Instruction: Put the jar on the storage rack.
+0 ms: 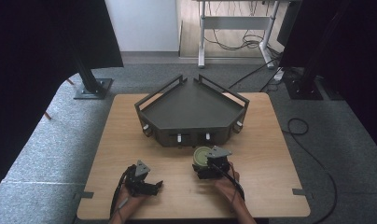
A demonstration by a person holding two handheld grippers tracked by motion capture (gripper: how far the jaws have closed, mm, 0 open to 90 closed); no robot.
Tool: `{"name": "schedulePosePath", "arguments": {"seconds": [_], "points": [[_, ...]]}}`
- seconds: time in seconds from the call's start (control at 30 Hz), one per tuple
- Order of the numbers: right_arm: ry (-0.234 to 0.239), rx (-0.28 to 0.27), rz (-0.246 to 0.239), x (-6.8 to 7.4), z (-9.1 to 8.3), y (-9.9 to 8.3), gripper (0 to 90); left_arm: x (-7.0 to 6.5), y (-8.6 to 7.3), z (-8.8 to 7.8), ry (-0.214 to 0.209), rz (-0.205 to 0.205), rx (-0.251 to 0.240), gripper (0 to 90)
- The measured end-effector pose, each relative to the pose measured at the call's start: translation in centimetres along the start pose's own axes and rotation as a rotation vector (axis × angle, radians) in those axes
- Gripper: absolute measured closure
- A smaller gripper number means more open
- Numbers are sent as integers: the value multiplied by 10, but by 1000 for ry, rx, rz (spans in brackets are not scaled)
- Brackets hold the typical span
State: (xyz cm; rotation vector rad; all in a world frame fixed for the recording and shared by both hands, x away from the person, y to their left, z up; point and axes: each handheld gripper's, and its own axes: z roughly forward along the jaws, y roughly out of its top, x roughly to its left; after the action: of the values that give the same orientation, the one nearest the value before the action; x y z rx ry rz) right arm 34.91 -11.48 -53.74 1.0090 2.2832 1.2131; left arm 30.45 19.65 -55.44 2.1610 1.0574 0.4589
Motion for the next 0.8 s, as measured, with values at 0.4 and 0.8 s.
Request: {"name": "schedulePosePath", "arguments": {"seconds": [0.4, 0.8], "points": [[-29, -9, 5, 3, -2, -2, 94, 0, 0, 0, 0, 0, 0, 22], [-33, -34, -2, 6, -13, 11, 94, 0, 0, 0, -1, 1, 0, 22]]}}
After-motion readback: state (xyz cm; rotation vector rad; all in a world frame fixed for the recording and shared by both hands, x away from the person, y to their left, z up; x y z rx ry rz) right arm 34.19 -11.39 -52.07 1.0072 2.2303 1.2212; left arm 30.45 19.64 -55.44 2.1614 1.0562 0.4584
